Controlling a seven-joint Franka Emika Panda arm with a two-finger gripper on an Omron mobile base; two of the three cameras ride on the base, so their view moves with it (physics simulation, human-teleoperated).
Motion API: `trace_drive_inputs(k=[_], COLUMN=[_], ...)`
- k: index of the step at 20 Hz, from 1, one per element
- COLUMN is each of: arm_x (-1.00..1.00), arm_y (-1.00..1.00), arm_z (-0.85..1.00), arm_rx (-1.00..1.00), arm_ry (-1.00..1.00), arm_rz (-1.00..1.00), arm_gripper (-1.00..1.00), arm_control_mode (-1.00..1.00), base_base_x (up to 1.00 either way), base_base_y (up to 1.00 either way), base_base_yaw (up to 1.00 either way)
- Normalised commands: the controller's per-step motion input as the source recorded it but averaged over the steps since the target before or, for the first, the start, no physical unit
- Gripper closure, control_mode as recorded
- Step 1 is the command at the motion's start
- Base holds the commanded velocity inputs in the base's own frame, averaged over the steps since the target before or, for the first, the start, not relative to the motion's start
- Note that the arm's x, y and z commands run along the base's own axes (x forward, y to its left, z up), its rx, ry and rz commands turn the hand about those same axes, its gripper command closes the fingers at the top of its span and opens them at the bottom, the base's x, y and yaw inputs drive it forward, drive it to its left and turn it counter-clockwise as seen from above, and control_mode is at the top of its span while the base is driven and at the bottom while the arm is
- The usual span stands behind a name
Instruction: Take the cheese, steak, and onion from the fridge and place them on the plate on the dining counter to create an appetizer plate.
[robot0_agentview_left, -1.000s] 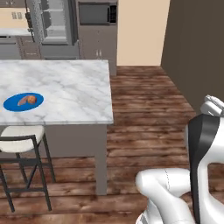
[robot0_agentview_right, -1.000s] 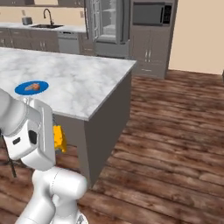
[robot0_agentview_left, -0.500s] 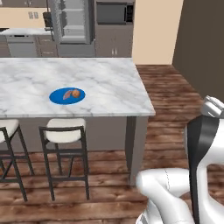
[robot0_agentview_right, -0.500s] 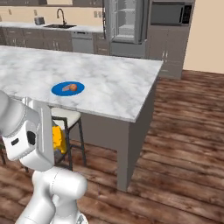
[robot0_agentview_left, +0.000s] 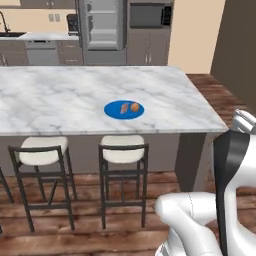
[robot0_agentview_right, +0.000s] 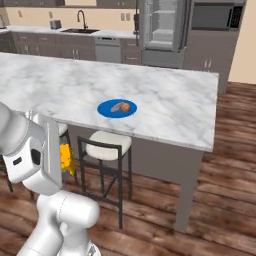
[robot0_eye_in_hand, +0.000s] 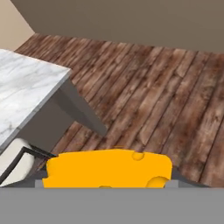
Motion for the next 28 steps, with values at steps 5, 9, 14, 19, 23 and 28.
trace_drive_inputs(k=[5,9,14,19,23,28], arm_x=[0.0,0.0,0.0,0.0,0.0,0.2], arm_y=[0.0,0.0,0.0,0.0,0.0,0.0], arm_z=[0.0,0.0,0.0,0.0,0.0,-0.01], arm_rx=[0.0,0.0,0.0,0.0,0.0,0.0], arm_ry=[0.0,0.0,0.0,0.0,0.0,0.01], arm_rz=[0.0,0.0,0.0,0.0,0.0,0.0], arm_gripper=[1.0,1.0,1.0,1.0,1.0,1.0], arm_control_mode=[1.0,1.0,1.0,1.0,1.0,-1.0], base_base_x=[0.7,0.98,1.0,1.0,1.0,0.8], base_base_y=[1.0,0.85,0.05,-0.17,-0.2,-0.01], base_base_yaw=[-0.05,-0.05,-0.05,-0.05,-0.04,-0.01])
